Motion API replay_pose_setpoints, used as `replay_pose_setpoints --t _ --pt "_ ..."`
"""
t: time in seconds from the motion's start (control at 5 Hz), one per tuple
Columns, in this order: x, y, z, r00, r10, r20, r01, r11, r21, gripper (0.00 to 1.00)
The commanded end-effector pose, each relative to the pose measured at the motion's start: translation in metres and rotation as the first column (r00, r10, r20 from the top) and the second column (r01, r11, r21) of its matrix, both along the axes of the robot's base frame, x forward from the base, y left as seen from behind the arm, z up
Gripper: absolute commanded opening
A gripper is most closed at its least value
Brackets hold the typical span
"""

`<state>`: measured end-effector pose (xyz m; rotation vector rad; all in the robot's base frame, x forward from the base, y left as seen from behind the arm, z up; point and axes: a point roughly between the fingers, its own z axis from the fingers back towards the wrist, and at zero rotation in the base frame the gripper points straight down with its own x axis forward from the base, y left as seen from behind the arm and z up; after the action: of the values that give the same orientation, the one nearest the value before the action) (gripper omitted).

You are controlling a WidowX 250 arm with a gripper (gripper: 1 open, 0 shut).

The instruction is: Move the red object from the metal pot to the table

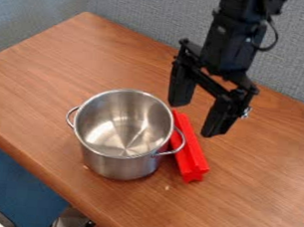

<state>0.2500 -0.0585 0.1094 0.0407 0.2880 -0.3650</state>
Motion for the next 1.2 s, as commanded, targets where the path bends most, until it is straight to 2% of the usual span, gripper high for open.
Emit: replay_pose_setpoints --t 0.0,0.2,0.4,0.6,1.0 --pt "0.004 0.010 -0.010 1.000 0.005 -0.001 -0.005 1.000 0.022 1.00" --pt "0.002 0.018 -0.025 0.999 -0.001 -0.037 0.003 0.999 0.043 1.00" --pt "-0.012 0.022 -0.042 0.990 0.104 -0.095 -0.101 0.994 0.034 1.00" --pt "-0.027 0.024 -0.055 0.969 0.201 -0.145 -0.199 0.980 0.024 1.00" --pt "-0.057 0.038 -0.053 0.935 0.265 -0.234 -0.263 0.964 0.040 1.00"
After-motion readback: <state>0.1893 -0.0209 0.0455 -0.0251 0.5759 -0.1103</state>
